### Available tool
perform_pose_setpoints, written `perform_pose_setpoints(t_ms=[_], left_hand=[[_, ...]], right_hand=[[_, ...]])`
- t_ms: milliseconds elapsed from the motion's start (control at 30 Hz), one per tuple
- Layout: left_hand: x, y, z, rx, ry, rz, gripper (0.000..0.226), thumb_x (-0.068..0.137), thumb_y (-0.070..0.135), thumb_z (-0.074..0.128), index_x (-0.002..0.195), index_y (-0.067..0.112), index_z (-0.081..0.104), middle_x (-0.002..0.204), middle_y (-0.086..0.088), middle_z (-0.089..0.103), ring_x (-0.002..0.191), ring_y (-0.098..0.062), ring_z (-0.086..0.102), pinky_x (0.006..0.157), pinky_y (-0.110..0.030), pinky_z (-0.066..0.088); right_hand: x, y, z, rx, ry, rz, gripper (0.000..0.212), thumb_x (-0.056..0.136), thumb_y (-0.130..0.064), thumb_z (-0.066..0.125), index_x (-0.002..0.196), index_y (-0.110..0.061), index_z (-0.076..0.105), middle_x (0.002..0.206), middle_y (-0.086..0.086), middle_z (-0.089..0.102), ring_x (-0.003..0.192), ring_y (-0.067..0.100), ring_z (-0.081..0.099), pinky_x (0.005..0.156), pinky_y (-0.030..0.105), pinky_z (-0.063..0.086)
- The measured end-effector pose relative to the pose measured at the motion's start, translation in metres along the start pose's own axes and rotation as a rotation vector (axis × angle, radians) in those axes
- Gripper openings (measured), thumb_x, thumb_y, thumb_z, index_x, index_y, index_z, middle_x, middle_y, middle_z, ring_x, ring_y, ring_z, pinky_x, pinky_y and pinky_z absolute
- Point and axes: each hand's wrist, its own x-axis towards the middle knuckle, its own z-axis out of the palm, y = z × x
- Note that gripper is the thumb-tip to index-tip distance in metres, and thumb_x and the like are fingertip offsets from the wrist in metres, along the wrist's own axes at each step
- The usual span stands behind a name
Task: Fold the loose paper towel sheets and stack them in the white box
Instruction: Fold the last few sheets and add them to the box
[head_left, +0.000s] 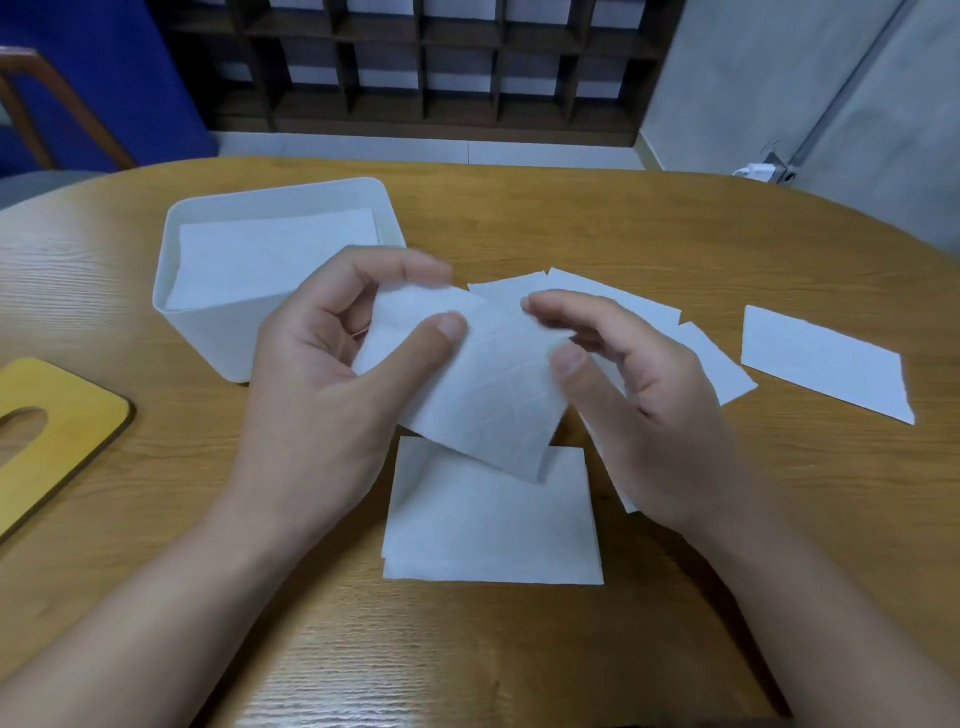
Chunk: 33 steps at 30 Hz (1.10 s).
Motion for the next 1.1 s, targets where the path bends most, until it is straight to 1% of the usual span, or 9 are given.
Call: perform_pose_setpoints(t_ms=[67,167,267,400,500,633,800,933,1100], left_hand=[[-0.002,0.005,0.003,-0.016,-0.016,0.008,0.034,0.099,0.007,0.078,0.131,0.015,0.069,0.1,-0.019,0.071,0.092,-0.028,0.065,0.081,-0.052,0.055],[-0.007,0.014,0.002,0.038,0.011,-0.04,0.038,0.099,0.01,0.078,0.134,0.022,0.069,0.097,-0.025,0.072,0.087,-0.038,0.07,0.076,-0.049,0.06],[-0.012,0.014,-0.005,0.194,-0.041,-0.137,0.033,0.098,0.018,0.081,0.127,0.03,0.073,0.092,-0.028,0.07,0.086,-0.048,0.069,0.071,-0.054,0.06],[-0.021,0.004,-0.014,0.416,-0.175,-0.2,0.03,0.095,0.03,0.084,0.121,0.039,0.072,0.082,-0.004,0.073,0.076,-0.036,0.07,0.073,-0.052,0.061],[-0.03,0.002,-0.017,0.633,-0.253,-0.17,0.026,0.091,0.041,0.083,0.114,0.044,0.072,0.08,0.01,0.069,0.069,-0.016,0.065,0.07,-0.043,0.057],[-0.035,-0.002,-0.016,0.913,-0.342,-0.096,0.025,0.091,0.046,0.079,0.114,0.046,0.07,0.092,0.024,0.064,0.086,0.003,0.06,0.075,-0.031,0.049],[-0.03,0.001,-0.024,0.928,-0.399,-0.08,0.041,0.092,0.061,0.074,0.129,0.047,0.068,0.123,0.028,0.053,0.125,0.0,0.048,0.108,-0.03,0.046],[-0.028,0.003,-0.024,0.996,-0.474,-0.091,0.06,0.086,0.077,0.068,0.138,0.047,0.061,0.125,0.03,0.049,0.126,0.0,0.044,0.111,-0.032,0.044],[-0.029,0.005,-0.019,1.045,-0.545,-0.148,0.068,0.078,0.083,0.071,0.136,0.052,0.052,0.121,0.031,0.049,0.122,-0.001,0.041,0.103,-0.031,0.045]], right_hand=[[-0.004,-0.005,-0.001,0.184,-0.003,0.009,0.035,0.106,-0.038,0.069,0.14,-0.029,0.069,0.113,-0.009,0.079,0.105,0.01,0.074,0.092,0.033,0.056],[-0.009,-0.011,-0.007,0.205,0.056,0.026,0.018,0.102,-0.023,0.078,0.119,-0.028,0.079,0.08,0.011,0.071,0.066,0.04,0.06,0.063,0.051,0.053],[-0.017,-0.01,-0.015,0.159,0.019,0.057,0.013,0.102,-0.022,0.078,0.112,-0.028,0.08,0.065,0.004,0.061,0.055,0.029,0.055,0.055,0.041,0.051],[-0.027,-0.005,-0.018,0.05,-0.097,0.125,0.014,0.102,-0.026,0.076,0.113,-0.035,0.076,0.066,0.009,0.057,0.059,0.037,0.053,0.056,0.039,0.046],[-0.033,-0.001,-0.016,-0.177,-0.114,0.1,0.011,0.101,-0.029,0.076,0.109,-0.036,0.075,0.062,-0.004,0.053,0.054,0.012,0.049,0.055,0.021,0.04],[-0.036,0.001,-0.009,-0.545,-0.174,0.03,0.011,0.098,-0.045,0.074,0.104,-0.036,0.072,0.073,-0.013,0.059,0.074,0.01,0.059,0.062,0.024,0.041],[-0.034,-0.004,-0.019,-0.557,-0.105,-0.007,0.022,0.094,-0.051,0.079,0.112,-0.041,0.074,0.111,-0.024,0.061,0.106,0.0,0.057,0.083,0.016,0.043],[-0.034,-0.009,-0.019,-0.483,-0.23,0.06,0.042,0.091,-0.062,0.077,0.129,-0.047,0.067,0.118,-0.031,0.061,0.121,-0.003,0.054,0.096,0.016,0.04],[-0.033,-0.012,-0.015,-0.556,-0.375,0.141,0.061,0.085,-0.073,0.075,0.138,-0.058,0.05,0.116,-0.034,0.049,0.119,-0.009,0.039,0.09,0.019,0.035]])
